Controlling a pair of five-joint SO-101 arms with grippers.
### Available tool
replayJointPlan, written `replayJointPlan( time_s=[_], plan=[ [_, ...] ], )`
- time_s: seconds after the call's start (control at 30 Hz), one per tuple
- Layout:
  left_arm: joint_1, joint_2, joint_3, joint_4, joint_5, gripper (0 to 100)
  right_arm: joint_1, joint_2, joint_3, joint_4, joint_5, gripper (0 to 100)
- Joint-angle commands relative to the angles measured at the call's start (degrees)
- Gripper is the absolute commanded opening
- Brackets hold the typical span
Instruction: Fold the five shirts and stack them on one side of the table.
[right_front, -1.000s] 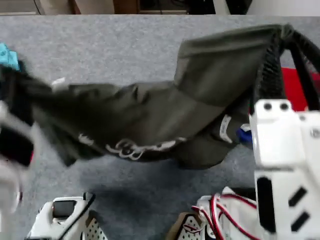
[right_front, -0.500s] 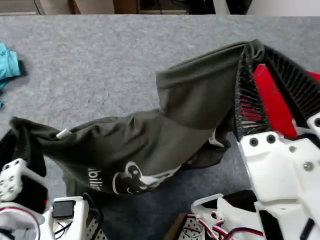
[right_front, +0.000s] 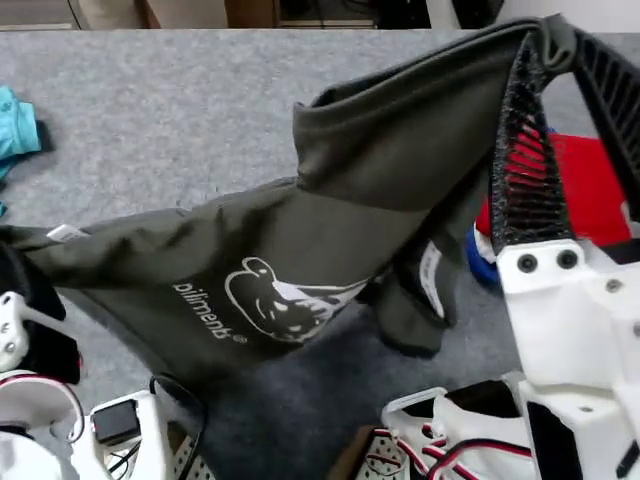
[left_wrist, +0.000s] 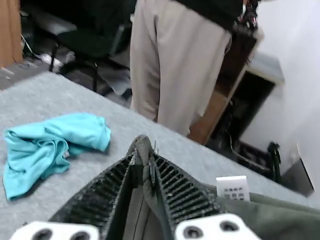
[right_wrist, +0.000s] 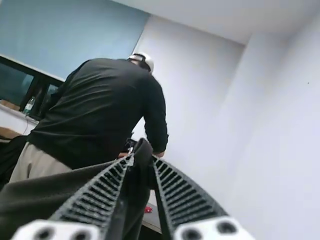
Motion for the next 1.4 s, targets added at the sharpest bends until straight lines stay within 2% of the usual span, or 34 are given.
replayJointPlan(
  time_s=[0.0,0.37,0.47,0.6,0.7,0.8,0.9,1.03,1.2,1.37],
  plan=[
    [-1.1,0.0,-0.3,-1.8,0.1,2,-0.7,0.0,0.2,-1.9,0.5,0.2],
    [-0.9,0.0,-11.1,4.2,3.7,2,-0.8,-1.8,0.3,-1.5,0.5,0.2],
    [-0.9,0.2,-9.7,5.0,3.7,2,-0.8,-1.8,3.1,0.6,0.4,0.2],
    [-0.9,0.5,-3.1,2.5,3.7,2,-0.7,-1.8,14.4,0.8,0.3,0.2],
    [-1.0,0.5,6.0,-6.0,3.7,2,-0.7,-1.8,24.3,-2.9,0.4,0.2],
    [-1.1,0.5,17.8,-18.3,3.7,2,-0.5,-1.8,35.6,-10.9,0.4,0.2],
    [-1.0,0.7,30.9,-34.5,3.7,2,1.8,-1.8,48.1,-21.8,0.1,0.2],
    [-0.9,2.9,45.7,-55.4,3.3,2,5.1,-1.8,67.8,-41.6,0.1,0.2],
    [1.1,12.6,49.0,-63.5,3.3,2,7.0,0.9,86.4,-62.9,0.4,0.2],
    [3.3,24.6,49.0,-73.0,3.6,2,7.0,9.4,88.3,-68.7,0.0,0.2]
  ],
)
